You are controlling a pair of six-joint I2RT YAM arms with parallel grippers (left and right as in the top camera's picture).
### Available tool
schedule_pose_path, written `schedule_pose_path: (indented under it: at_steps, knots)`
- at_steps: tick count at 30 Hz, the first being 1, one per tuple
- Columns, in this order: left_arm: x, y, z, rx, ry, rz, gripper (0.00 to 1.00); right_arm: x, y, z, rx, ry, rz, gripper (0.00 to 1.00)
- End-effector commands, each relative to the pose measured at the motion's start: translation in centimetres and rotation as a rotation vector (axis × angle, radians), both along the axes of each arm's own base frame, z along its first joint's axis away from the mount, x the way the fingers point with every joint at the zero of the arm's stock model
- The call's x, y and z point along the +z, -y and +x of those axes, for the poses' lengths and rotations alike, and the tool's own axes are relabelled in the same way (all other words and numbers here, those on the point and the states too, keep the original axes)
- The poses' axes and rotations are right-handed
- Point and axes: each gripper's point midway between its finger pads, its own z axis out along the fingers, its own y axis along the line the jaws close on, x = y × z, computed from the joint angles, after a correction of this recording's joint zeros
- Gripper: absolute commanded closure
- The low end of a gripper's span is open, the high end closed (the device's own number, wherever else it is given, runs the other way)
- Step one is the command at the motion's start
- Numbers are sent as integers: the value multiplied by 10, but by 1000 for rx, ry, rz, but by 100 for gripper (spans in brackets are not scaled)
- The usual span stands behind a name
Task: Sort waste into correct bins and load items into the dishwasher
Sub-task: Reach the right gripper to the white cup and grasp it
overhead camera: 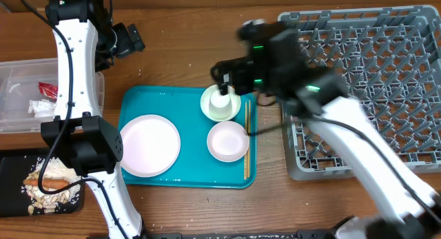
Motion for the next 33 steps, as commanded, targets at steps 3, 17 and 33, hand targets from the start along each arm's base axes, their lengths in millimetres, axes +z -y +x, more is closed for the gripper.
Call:
schedule_pose_path:
  at_steps: [3,17,33]
  knots:
    - [0,3,0,1,-1,-8,0,-55,-9,29,-71,-17,-179,0]
    - [0,3,0,1,-1,-8,0,-119,-23,31,-166,-193,-110,0]
    - [0,3,0,1,-1,-8,0,-186,-22,10,-156,-379,-191,0]
